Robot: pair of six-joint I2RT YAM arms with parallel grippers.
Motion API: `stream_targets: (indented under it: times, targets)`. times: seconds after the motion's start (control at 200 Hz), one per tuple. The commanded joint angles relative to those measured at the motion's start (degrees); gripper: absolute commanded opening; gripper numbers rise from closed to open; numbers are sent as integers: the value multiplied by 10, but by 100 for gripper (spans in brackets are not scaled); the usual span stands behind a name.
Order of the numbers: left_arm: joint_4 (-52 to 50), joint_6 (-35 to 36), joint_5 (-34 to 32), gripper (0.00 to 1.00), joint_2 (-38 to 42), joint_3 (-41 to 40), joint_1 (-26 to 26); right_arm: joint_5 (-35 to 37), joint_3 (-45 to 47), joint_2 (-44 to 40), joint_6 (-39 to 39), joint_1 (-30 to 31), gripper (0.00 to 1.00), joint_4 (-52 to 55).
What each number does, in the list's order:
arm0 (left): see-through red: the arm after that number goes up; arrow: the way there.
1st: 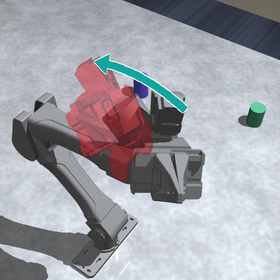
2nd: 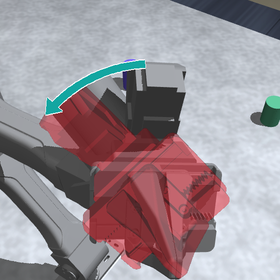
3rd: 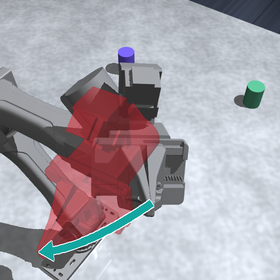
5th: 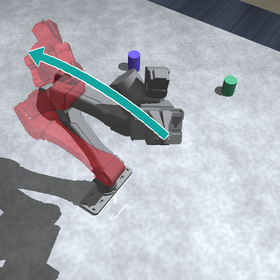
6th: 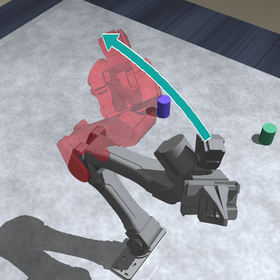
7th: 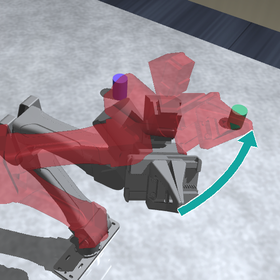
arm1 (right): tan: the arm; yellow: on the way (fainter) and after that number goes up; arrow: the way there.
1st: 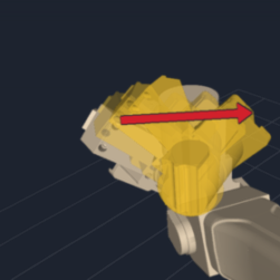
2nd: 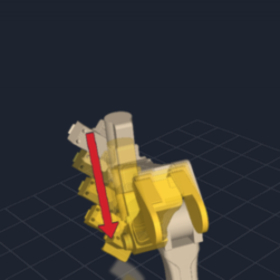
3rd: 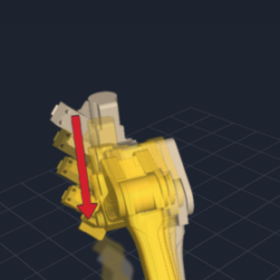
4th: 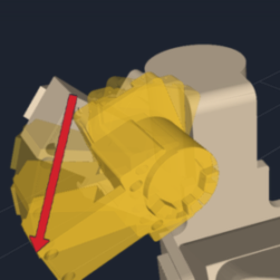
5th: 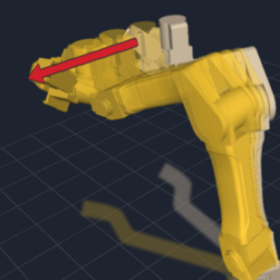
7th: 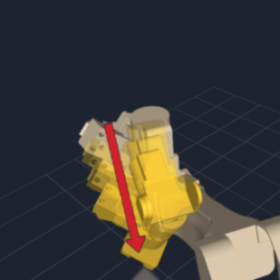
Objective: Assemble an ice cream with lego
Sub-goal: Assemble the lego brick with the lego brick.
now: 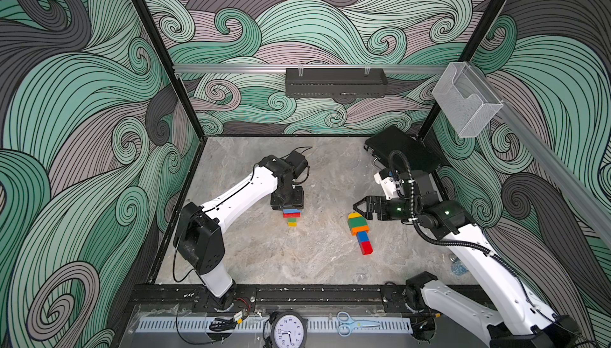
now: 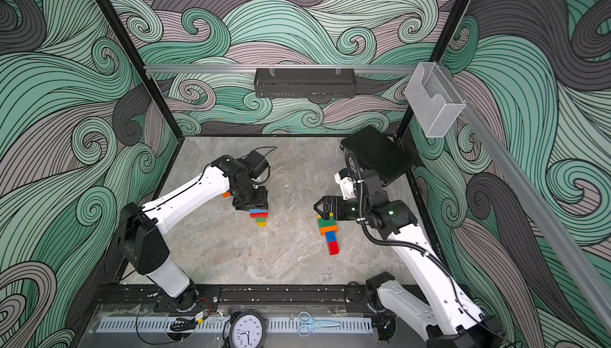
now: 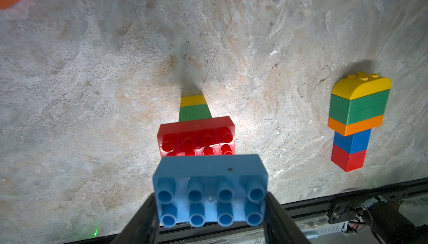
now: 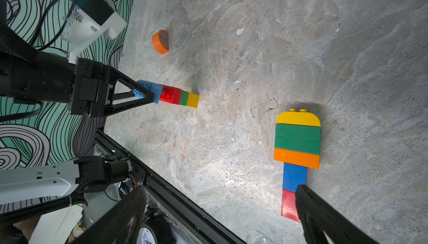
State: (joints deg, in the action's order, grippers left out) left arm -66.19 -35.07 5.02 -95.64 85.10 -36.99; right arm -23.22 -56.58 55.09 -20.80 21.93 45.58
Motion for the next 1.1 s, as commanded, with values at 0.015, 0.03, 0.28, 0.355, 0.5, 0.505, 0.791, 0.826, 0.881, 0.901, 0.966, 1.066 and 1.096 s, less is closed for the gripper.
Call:
stream_targets:
  times: [0.015, 0.03, 0.28, 0.355, 0.5, 0.505, 0.791, 0.826, 0.881, 0.901, 0.966, 1.066, 1.096]
  targets:
    - [-7, 19, 5, 46, -12, -2, -4, -13, 4, 1, -8, -2, 99, -9]
    - [-6, 20, 4, 46, -12, -2, -4, -13, 4, 1, -8, -2, 99, -8]
    - [-15, 31, 1, 46, -21, 0, -4, -11, 1, 4, -10, -2, 99, -7]
    - [-17, 28, -1, 46, -24, -2, -5, -11, -1, 6, -9, -2, 100, -6]
    - [-17, 26, -11, 45, -22, -4, -6, -11, -3, 6, -10, -2, 99, -7]
    - [-17, 26, -11, 45, -23, -4, -6, -11, -3, 6, -10, -2, 99, -7]
    - [-28, 23, -30, 45, -30, 7, -6, -9, -3, 6, -12, -2, 99, -6]
    - [-28, 22, -32, 44, -31, 7, -6, -9, -3, 6, -12, -2, 99, -7]
    - [-30, 21, -33, 44, -33, 10, -6, -9, -4, 6, -12, -2, 99, -6]
    - [-31, 21, -34, 44, -34, 10, -6, -9, -3, 6, -12, -2, 99, -6]
    - [-34, 20, -36, 44, -35, 12, -6, -9, -3, 6, -11, -2, 99, -5]
    - [-34, 19, -39, 44, -36, 13, -6, -9, -3, 6, -11, -2, 99, -5]
    - [-35, 19, -41, 44, -37, 14, -7, -8, -4, 6, -11, -2, 99, -5]
